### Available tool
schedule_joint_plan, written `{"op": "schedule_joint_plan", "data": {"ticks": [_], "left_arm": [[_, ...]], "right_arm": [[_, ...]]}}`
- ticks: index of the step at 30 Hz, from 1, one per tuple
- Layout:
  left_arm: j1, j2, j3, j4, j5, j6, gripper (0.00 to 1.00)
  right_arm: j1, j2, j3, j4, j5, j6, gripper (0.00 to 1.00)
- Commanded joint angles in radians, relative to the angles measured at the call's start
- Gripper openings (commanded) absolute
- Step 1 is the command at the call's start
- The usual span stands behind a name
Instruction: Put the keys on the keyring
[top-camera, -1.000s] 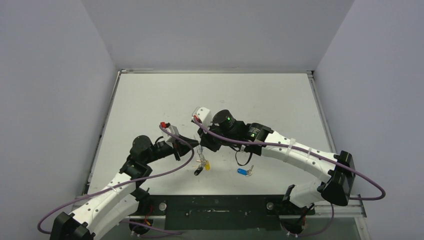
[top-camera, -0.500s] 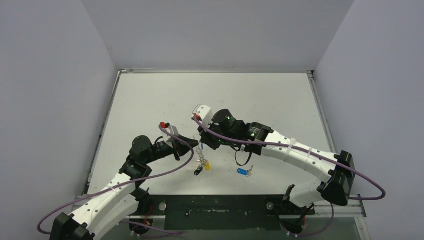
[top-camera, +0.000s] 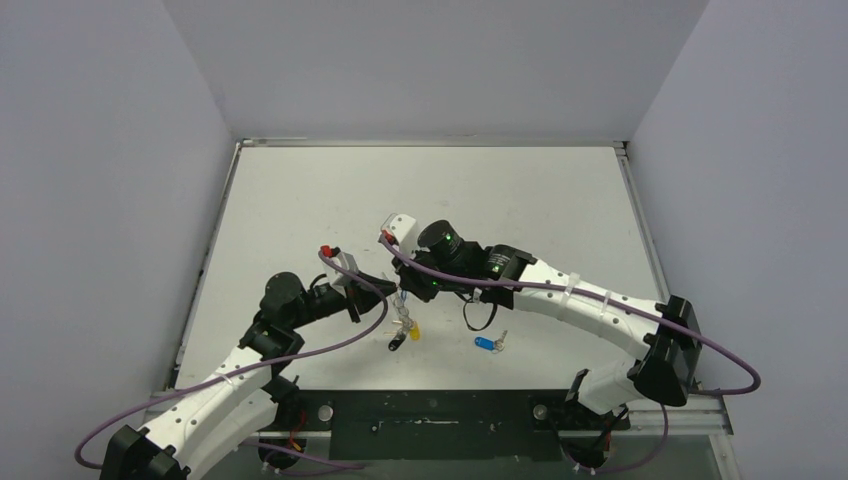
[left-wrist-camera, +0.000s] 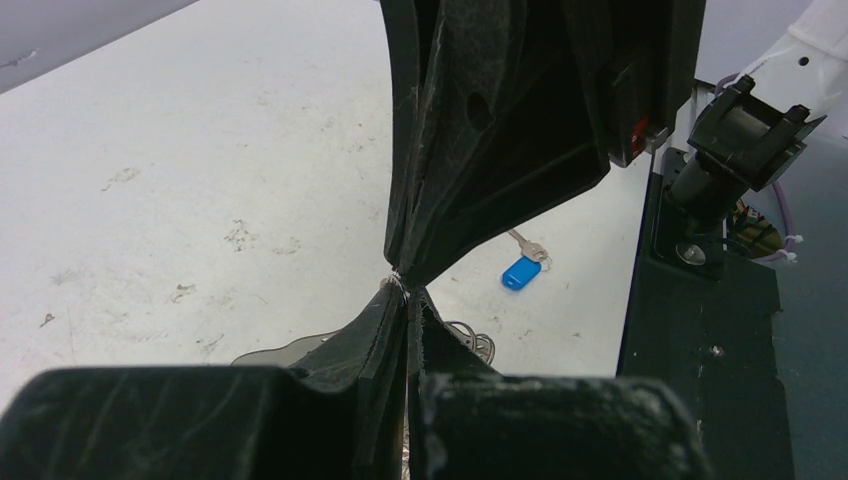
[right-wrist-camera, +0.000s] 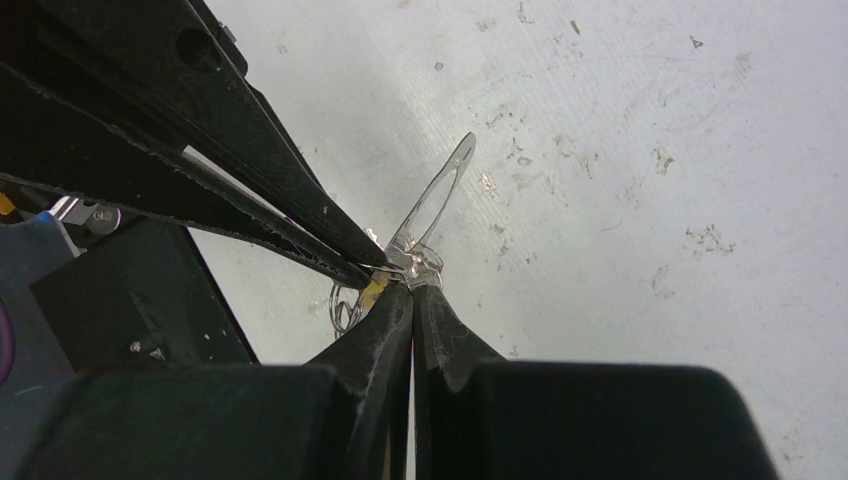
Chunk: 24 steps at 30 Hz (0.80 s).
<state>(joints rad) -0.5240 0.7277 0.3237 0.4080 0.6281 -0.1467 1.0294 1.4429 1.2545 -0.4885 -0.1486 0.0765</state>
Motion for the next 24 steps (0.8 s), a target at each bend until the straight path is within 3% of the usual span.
{"op": "schedule_joint_plan", "data": {"ticks": [1, 11, 16, 18, 22, 24], "left_arm": [[-0.003, -0.014, 0.0, 0.058, -0.001, -0.007, 0.0], [-0.003, -0.022, -0.009, 0.061, -0.005, -0.007, 0.0], [-0.004, -0.019, -0.011, 0.064, -0.008, -0.007, 0.0], [-0.004, -0.018, -0.011, 0.067, -0.008, -0.007, 0.0], [-0.004, -0.014, -0.012, 0.07, -0.007, -0.006, 0.0], [-0.004, -0.017, -0.014, 0.069, -0.007, -0.007, 0.0]], "right_arm": [[-0.002, 0.008, 0.004, 0.023, 0.004, 0.018, 0.0], [-0.019, -0.006, -0.029, 0.033, 0.006, 0.035, 0.02], [-0.025, -0.035, -0.054, 0.059, -0.01, 0.035, 0.28], [-0.028, -0.052, -0.066, 0.074, -0.018, 0.036, 0.45], [-0.045, -0.087, -0.094, 0.11, -0.054, 0.037, 0.49], [-0.059, -0.111, -0.116, 0.138, -0.069, 0.04, 0.56]]}}
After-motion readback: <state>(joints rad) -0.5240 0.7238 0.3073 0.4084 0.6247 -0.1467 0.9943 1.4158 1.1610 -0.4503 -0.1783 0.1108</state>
